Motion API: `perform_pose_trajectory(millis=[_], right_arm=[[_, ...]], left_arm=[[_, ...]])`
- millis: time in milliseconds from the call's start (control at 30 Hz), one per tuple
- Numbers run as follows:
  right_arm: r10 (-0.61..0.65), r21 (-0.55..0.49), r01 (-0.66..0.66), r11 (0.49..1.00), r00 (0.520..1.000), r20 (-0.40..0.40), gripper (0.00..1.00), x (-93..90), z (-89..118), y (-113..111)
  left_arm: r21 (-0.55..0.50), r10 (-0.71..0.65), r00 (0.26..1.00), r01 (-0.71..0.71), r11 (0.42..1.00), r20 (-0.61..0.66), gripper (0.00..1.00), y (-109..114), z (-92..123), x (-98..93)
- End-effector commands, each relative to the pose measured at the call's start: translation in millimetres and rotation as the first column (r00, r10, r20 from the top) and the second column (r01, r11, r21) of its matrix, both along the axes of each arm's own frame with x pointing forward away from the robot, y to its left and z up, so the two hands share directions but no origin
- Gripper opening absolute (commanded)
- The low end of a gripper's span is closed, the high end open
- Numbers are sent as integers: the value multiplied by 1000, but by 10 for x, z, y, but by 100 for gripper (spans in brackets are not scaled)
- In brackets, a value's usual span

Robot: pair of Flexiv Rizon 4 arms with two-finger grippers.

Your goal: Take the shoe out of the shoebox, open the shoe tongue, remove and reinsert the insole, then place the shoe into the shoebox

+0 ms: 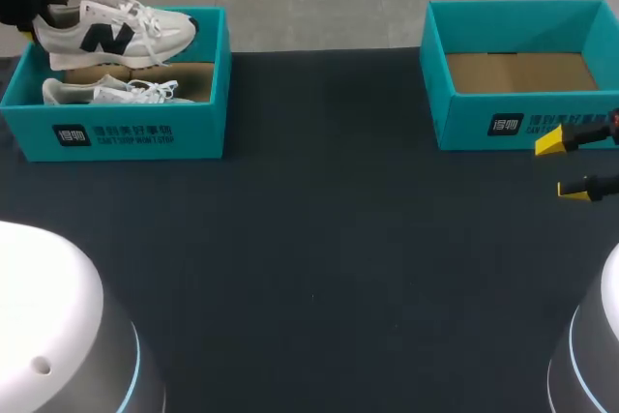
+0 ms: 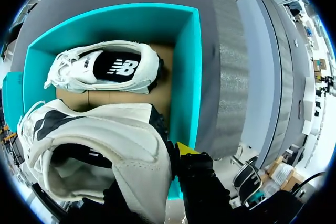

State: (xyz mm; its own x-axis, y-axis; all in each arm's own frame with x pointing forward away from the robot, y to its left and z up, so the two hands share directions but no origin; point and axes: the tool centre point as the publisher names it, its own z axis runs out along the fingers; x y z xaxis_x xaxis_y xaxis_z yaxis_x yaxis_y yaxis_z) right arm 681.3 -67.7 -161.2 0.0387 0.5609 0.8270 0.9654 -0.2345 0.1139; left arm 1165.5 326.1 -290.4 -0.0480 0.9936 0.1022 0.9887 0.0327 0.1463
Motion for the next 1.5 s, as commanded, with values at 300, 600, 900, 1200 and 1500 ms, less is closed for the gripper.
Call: perform_pose_trajectory(millis=[300,600,900,1200,1500], right_arm=[[-3,-3,3,1000,1000,0,100,-14,0,7],[-3,-3,3,1000,1000,0,100,-14,0,7],[-3,-3,3,1000,1000,0,100,-14,0,7],[-3,-3,3,1000,1000,0,100,-14,0,7],[-3,-3,3,1000,1000,0,100,-14,0,7]], left_arm=[[7,-14,1000,14,1000,-6,0,-98,-430,220],[25,-32,999,32,999,13,0,-127,-689,310],[34,-28,1000,28,999,4,0,-167,-933,338],[39,-29,999,30,999,-29,65,-166,-1029,365],[17,-47,998,48,999,-49,100,-208,-893,269]])
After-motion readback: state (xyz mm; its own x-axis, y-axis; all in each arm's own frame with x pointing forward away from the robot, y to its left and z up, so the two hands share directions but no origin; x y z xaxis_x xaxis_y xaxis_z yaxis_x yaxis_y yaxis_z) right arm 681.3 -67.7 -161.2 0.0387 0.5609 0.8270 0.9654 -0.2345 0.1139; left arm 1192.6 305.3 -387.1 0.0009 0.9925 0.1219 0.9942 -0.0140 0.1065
